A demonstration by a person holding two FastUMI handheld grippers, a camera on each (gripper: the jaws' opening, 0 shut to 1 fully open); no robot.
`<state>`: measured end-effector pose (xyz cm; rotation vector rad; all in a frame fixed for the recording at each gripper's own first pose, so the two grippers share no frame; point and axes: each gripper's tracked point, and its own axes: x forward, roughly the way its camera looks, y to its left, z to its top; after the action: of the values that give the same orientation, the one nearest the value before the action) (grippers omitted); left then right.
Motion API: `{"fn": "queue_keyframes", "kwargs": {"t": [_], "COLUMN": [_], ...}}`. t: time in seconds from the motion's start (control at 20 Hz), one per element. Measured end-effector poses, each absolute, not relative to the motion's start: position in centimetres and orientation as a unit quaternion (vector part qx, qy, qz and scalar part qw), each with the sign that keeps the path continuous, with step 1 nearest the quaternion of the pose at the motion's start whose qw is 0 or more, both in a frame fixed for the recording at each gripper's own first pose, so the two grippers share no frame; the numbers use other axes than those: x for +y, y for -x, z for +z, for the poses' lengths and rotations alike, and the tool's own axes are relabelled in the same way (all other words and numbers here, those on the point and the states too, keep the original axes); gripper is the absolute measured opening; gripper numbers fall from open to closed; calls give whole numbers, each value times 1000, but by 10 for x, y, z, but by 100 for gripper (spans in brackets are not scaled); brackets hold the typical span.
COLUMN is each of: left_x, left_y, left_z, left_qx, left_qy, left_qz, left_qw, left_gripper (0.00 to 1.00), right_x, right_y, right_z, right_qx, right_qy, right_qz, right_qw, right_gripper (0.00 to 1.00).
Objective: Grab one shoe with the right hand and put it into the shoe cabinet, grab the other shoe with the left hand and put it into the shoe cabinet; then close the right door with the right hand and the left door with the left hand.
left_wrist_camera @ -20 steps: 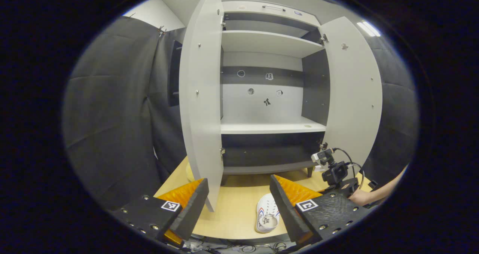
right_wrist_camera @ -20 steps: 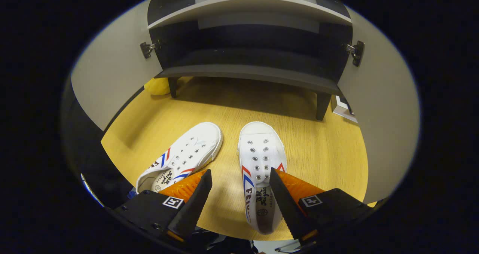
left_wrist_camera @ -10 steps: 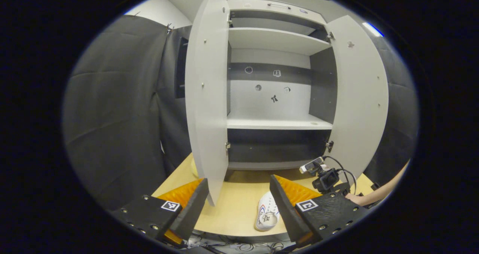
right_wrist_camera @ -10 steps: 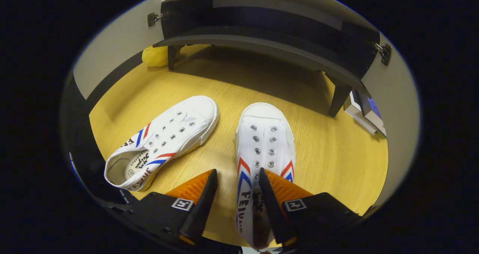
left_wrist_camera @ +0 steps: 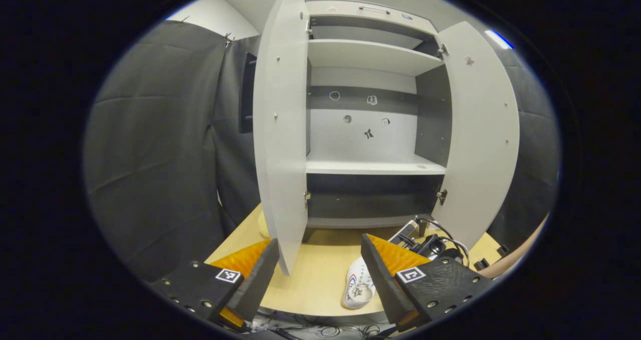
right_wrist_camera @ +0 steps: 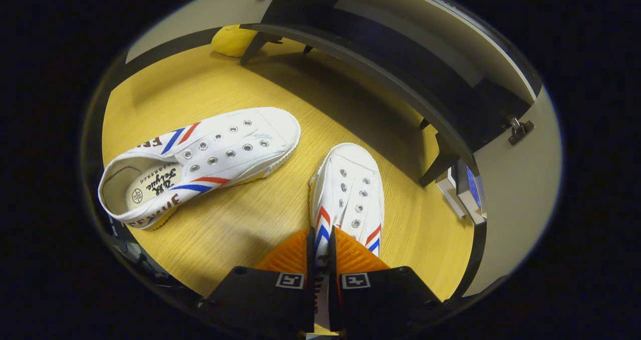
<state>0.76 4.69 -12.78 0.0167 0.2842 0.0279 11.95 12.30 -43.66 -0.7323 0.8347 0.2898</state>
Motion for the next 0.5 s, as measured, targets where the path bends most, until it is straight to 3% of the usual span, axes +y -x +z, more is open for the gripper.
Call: {"fn": "queue_keyframes", "kwargs": {"t": [0.05, 0.5], "left_x": [47, 44], "left_y": [-7, -8], "left_z": [-127, -130], "left_qx": [140, 143], "left_qy": [-8, -5], "left_qz": [13, 5], "left_qw": [990, 990], "left_gripper": [96, 96], "right_x": [121, 123], "right_y": [-123, -123], "right_z": [-441, -431], "right_qx": [399, 435], "right_qy": [340, 198], "right_qz": [140, 126], "right_qw": [840, 869], "right_gripper": [4, 2]}}
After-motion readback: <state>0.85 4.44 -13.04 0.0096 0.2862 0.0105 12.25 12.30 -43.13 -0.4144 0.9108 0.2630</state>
